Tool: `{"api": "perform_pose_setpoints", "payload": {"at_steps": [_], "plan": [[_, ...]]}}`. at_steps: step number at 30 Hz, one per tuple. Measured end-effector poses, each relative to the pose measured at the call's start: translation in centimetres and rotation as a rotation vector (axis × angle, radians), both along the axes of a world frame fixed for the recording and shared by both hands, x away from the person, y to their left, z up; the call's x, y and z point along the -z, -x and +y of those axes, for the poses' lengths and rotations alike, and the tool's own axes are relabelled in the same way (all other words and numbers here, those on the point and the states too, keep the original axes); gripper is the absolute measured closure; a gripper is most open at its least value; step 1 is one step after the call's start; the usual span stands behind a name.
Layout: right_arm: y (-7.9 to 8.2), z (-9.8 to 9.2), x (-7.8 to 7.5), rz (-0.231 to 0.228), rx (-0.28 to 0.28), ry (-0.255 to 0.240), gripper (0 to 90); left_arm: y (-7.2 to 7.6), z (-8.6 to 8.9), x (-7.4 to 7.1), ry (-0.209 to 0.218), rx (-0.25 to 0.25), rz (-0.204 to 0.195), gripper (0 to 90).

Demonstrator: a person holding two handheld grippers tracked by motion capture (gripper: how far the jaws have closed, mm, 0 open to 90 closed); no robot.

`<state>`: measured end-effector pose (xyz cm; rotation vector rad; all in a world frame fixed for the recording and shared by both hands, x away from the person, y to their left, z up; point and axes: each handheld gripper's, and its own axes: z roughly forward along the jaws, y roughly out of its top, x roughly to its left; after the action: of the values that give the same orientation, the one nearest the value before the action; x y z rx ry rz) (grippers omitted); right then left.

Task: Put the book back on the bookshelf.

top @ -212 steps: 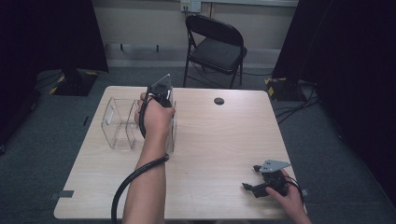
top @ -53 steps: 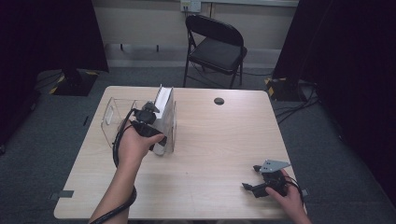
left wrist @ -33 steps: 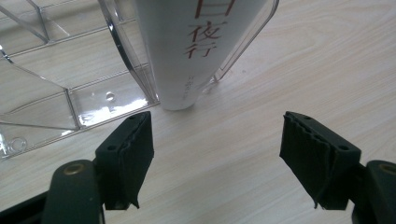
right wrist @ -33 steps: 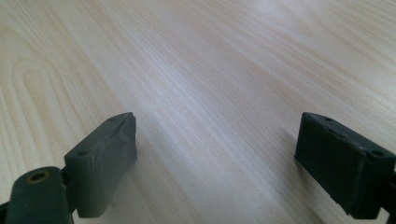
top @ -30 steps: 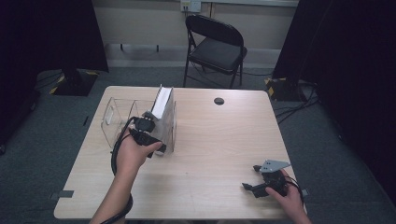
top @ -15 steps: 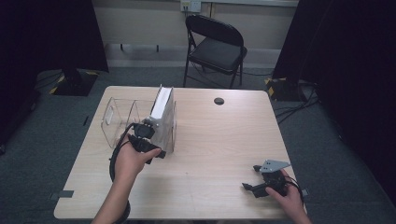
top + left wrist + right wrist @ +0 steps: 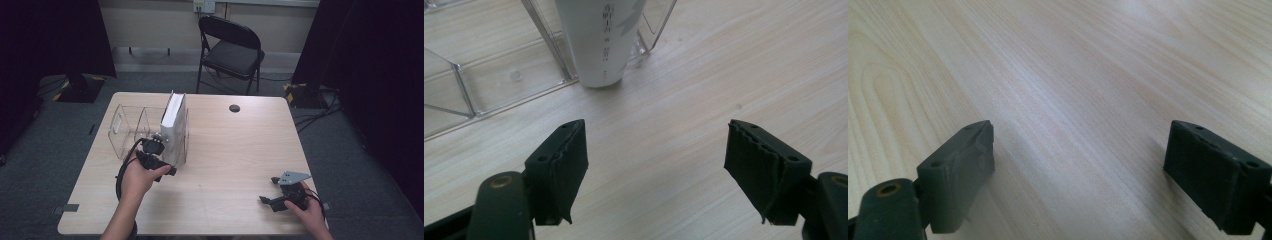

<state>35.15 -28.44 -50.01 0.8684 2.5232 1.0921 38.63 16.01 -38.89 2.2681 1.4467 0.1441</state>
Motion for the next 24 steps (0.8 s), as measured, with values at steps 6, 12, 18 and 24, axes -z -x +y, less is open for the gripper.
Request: {"api": "perform_pose_setpoints", "payload": {"at_steps": [6, 12, 18, 24], "plan": [[0.0, 0.0, 0.0, 0.0, 0.0, 0.0, 11.9, 0.2, 0.3, 0.7, 0.014, -0.016, -0.005, 25.0], [0.0, 0.0, 0.0, 0.0, 0.0, 0.0, 11.9, 0.2, 0.5, 1.3, 0.021, -0.023, -0.01, 25.3], [0.0, 0.0, 0.0, 0.0, 0.0, 0.0, 11.8, 0.5, 0.7, 2.0, 0.022, -0.022, -0.008, 25.0], [0.0, 0.0, 0.0, 0.0, 0.001, -0.001, 11.9, 0.8, 1.0, 2.5, 0.012, -0.022, -0.004, 25.1]]}}
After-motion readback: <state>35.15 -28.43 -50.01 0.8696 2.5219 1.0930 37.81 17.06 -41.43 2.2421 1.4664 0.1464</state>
